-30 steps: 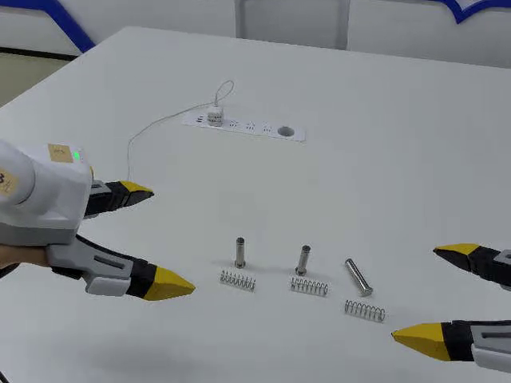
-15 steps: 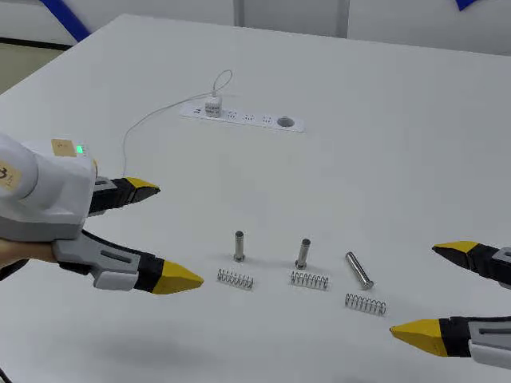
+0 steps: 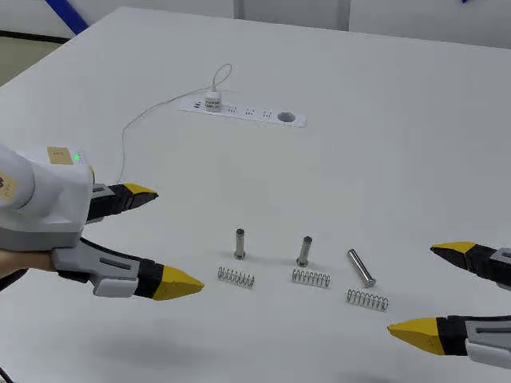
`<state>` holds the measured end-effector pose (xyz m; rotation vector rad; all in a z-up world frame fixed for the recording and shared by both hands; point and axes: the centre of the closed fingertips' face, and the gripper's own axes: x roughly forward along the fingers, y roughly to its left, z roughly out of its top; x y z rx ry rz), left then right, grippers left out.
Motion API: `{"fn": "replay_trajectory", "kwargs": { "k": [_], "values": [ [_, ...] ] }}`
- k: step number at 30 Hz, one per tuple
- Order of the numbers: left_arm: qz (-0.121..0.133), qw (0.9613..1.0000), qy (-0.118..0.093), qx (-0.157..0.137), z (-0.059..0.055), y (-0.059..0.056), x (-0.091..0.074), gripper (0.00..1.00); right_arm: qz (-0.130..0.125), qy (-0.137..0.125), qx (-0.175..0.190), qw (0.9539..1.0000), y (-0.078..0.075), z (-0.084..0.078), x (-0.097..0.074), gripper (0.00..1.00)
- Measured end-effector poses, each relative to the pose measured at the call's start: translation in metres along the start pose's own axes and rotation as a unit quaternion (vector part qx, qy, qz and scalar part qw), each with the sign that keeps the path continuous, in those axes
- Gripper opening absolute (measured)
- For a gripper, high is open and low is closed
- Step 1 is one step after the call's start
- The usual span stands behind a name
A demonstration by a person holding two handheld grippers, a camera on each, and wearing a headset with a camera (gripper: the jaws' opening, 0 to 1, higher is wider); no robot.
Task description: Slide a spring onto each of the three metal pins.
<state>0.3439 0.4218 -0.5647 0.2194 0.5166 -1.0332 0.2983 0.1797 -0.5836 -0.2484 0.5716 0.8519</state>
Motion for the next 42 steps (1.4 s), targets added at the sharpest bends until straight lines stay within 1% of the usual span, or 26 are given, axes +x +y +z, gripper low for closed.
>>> {"fn": "replay_trajectory", "kwargs": {
  "k": [4,6,10,15,19,22,27,37,38,41,42],
  "values": [
    [-0.003,1.0000,-0.001,-0.007,-0.003,-0.001,0.000,0.97,-0.006,-0.002,0.001,1.0000,-0.004,0.001,0.002,0.78],
    [-0.005,1.0000,0.000,-0.006,-0.004,-0.003,0.000,0.97,-0.007,-0.003,0.002,1.0000,-0.005,0.001,0.002,0.78],
    [-0.003,1.0000,0.002,-0.005,-0.006,-0.002,0.001,0.97,-0.006,0.001,0.006,1.0000,-0.006,0.000,0.004,0.77],
    [-0.004,0.9999,-0.005,-0.009,-0.004,-0.002,0.003,0.96,-0.003,0.007,0.008,0.9999,-0.004,-0.001,0.006,0.75],
    [-0.008,1.0000,-0.002,-0.004,-0.004,-0.004,0.005,0.96,0.000,0.016,0.001,0.9999,-0.004,-0.002,0.010,0.74],
    [-0.010,0.9999,-0.004,-0.008,-0.003,-0.004,0.006,0.95,0.000,0.020,0.002,0.9998,-0.007,-0.003,0.012,0.73],
    [-0.008,0.9999,-0.010,-0.009,-0.001,-0.003,0.005,0.94,-0.003,0.017,0.004,0.9998,-0.010,-0.001,0.015,0.71],
    [-0.006,0.9998,-0.011,-0.013,-0.002,-0.002,0.003,0.93,-0.015,0.022,0.009,0.9996,-0.021,-0.004,0.019,0.68],
    [-0.006,0.9998,-0.012,-0.012,-0.002,-0.002,0.004,0.93,-0.016,0.023,0.011,0.9995,-0.023,-0.005,0.020,0.68],
    [-0.002,0.9996,-0.027,-0.013,0.006,-0.001,0.003,0.93,-0.017,0.026,0.015,0.9994,-0.025,-0.007,0.024,0.66],
    [-0.002,0.9995,-0.028,-0.013,0.007,-0.001,0.004,0.93,-0.017,0.027,0.015,0.9994,-0.026,-0.007,0.025,0.66]
  ]
}}
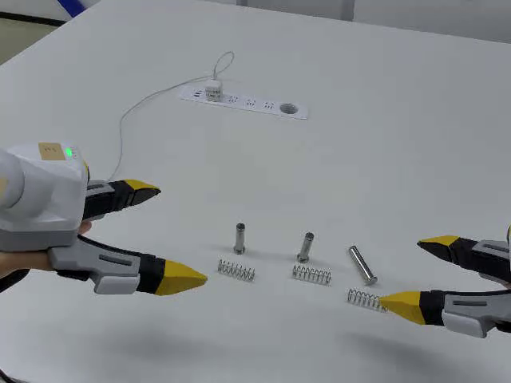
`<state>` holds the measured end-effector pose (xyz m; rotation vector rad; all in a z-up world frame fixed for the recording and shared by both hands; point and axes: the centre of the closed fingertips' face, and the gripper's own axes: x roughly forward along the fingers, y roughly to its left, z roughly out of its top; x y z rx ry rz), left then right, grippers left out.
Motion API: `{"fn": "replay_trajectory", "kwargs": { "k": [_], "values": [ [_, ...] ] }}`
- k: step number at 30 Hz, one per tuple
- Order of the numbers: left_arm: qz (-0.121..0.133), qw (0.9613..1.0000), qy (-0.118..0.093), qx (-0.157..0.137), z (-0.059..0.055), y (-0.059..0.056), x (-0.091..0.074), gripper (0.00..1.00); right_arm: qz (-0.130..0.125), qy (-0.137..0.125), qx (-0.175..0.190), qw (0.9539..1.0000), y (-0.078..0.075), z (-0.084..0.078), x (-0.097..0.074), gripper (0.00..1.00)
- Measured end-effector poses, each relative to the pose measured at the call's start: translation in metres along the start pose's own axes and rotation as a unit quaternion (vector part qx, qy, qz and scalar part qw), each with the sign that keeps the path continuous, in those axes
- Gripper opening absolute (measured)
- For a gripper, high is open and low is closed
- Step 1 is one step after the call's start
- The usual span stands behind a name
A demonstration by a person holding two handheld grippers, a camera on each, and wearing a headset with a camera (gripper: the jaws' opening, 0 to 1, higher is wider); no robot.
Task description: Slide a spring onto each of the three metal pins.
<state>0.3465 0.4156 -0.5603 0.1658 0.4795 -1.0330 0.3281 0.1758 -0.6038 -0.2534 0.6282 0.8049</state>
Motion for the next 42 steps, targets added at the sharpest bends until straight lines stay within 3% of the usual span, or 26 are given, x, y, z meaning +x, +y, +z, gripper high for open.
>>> {"fn": "replay_trajectory", "kwargs": {
  "k": [12,16,24,42],
  "values": [
    [-0.005,0.9999,-0.010,-0.001,0.007,0.001,0.003,0.92,-0.007,0.012,0.008,0.9999,-0.007,-0.002,0.015,0.61],
    [-0.009,0.9999,-0.005,-0.001,0.004,0.000,0.004,0.91,-0.024,0.017,0.014,0.9995,-0.012,-0.002,0.022,0.58],
    [-0.007,0.9999,-0.006,-0.007,-0.001,0.001,0.002,0.89,-0.029,0.024,0.016,0.9992,-0.016,0.003,0.036,0.53],
    [-0.006,0.9998,-0.006,-0.019,-0.010,0.005,0.000,0.85,-0.053,0.064,0.044,0.9955,-0.032,-0.008,0.070,0.39]
  ]
}}
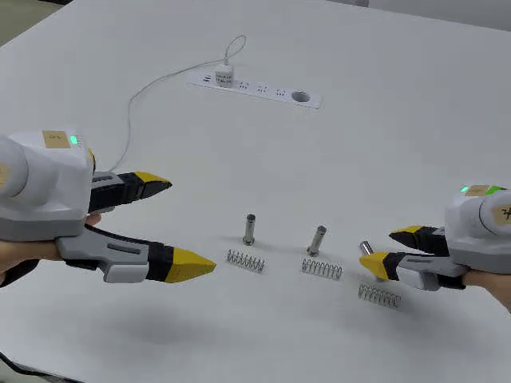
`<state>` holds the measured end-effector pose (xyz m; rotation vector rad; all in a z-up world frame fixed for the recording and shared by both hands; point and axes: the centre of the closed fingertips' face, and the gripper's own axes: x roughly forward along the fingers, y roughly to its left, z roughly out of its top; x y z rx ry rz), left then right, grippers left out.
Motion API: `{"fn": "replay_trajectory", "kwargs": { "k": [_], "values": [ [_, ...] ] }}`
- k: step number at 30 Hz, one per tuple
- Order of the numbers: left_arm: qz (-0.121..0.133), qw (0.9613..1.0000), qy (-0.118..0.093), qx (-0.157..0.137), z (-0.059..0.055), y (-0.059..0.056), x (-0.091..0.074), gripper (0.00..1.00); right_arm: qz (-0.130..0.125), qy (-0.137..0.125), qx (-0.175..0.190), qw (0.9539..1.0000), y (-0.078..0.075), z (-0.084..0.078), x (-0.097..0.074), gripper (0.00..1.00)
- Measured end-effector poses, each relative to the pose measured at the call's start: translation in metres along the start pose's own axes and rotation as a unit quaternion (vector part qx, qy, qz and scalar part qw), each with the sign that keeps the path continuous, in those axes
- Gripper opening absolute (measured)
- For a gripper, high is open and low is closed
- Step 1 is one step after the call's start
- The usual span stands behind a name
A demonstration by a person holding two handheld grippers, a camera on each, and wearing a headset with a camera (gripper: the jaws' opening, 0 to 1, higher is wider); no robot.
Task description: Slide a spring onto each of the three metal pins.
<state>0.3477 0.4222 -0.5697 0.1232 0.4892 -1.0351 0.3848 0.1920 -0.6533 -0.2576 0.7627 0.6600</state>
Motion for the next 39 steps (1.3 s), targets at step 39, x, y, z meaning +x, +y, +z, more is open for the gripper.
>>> {"fn": "replay_trajectory", "kwargs": {
  "k": [39],
  "values": [
    [0.011,0.9995,-0.029,-0.011,0.013,0.000,-0.009,0.82,-0.044,0.062,0.045,0.9961,0.001,-0.006,0.023,0.13]
  ]
}}
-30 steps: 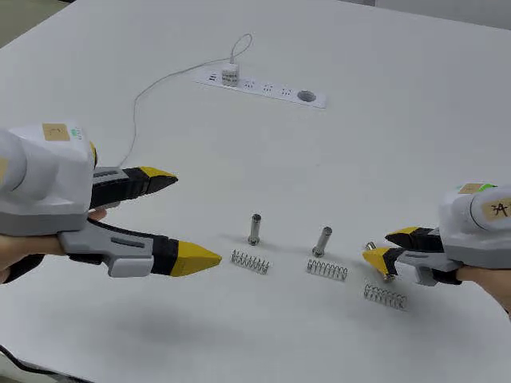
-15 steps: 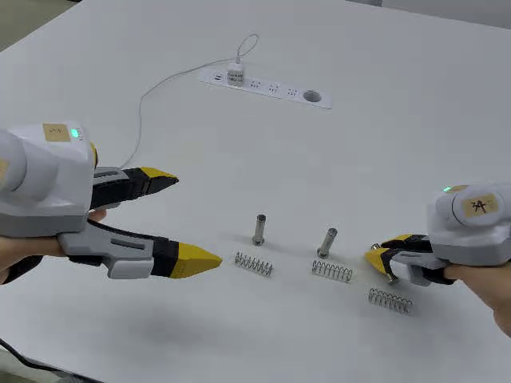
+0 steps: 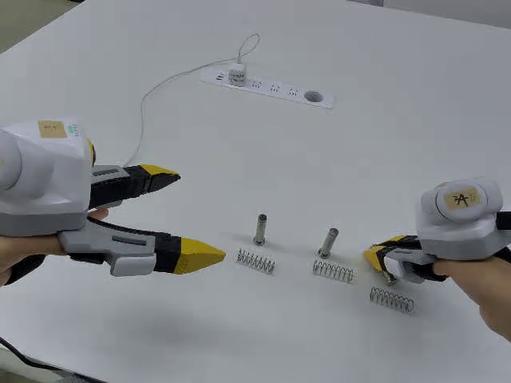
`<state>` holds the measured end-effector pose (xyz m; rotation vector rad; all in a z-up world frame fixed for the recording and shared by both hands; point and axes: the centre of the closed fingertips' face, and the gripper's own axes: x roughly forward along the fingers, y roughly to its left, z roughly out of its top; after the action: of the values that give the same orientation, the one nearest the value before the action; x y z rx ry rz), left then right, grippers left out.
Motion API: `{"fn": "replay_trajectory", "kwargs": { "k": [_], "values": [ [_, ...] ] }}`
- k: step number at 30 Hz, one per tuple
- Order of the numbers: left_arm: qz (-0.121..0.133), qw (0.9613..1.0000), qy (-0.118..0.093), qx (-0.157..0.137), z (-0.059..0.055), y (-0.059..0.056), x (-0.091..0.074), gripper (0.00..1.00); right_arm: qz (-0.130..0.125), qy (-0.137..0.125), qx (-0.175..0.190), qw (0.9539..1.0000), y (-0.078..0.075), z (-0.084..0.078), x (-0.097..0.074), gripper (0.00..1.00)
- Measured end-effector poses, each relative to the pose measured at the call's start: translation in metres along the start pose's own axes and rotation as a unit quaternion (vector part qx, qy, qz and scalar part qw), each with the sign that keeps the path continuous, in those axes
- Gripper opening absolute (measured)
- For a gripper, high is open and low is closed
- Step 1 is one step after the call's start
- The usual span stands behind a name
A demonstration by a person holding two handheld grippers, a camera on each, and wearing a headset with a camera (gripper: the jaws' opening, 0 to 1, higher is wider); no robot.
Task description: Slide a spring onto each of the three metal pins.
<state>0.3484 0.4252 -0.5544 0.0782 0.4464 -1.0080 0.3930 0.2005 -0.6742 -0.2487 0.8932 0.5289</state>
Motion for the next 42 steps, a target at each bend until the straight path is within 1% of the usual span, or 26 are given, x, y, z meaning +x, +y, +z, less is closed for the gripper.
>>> {"fn": "replay_trajectory", "kwargs": {
  "k": [5,11,16,19,22,25,28,29,34,36,42],
  "values": [
    [0.002,1.0000,-0.002,-0.001,0.000,0.000,0.000,0.82,-0.001,0.005,0.018,0.9998,0.002,0.000,-0.001,0.10],
    [0.003,1.0000,-0.006,-0.004,0.000,-0.001,-0.002,0.81,0.000,0.015,0.020,0.9997,0.001,-0.001,0.000,0.09],
    [0.006,0.9999,-0.009,-0.006,0.000,-0.001,-0.005,0.81,-0.002,0.018,0.027,0.9995,0.000,-0.001,0.000,0.08],
    [0.010,0.9997,-0.016,-0.012,0.001,0.000,-0.007,0.81,-0.004,0.020,0.026,0.9995,0.001,-0.001,0.000,0.08],
    [0.012,0.9997,-0.015,-0.012,0.001,0.001,-0.008,0.81,-0.008,0.019,0.026,0.9994,0.001,-0.001,0.000,0.08],
    [0.005,0.9996,-0.022,-0.015,0.006,-0.002,-0.010,0.82,-0.008,0.012,0.031,0.9994,0.001,-0.001,-0.001,0.08],
    [0.009,0.9997,-0.020,-0.010,0.008,-0.001,-0.011,0.83,-0.013,-0.003,0.038,0.9992,-0.002,-0.001,-0.003,0.08],
    [0.009,0.9997,-0.020,-0.010,0.009,-0.001,-0.011,0.83,-0.014,-0.005,0.042,0.9990,-0.002,-0.002,-0.004,0.08],
    [0.008,0.9994,-0.029,-0.016,0.012,-0.003,-0.011,0.83,-0.009,-0.020,0.045,0.9987,-0.003,-0.001,-0.007,0.07],
    [0.008,0.9994,-0.030,-0.017,0.013,-0.004,-0.010,0.83,-0.004,-0.025,0.047,0.9986,-0.002,0.000,-0.007,0.07],
    [0.007,0.9996,-0.025,-0.015,0.012,-0.007,-0.010,0.83,-0.005,-0.040,0.046,0.9982,-0.002,0.002,-0.010,0.07]
  ]
}}
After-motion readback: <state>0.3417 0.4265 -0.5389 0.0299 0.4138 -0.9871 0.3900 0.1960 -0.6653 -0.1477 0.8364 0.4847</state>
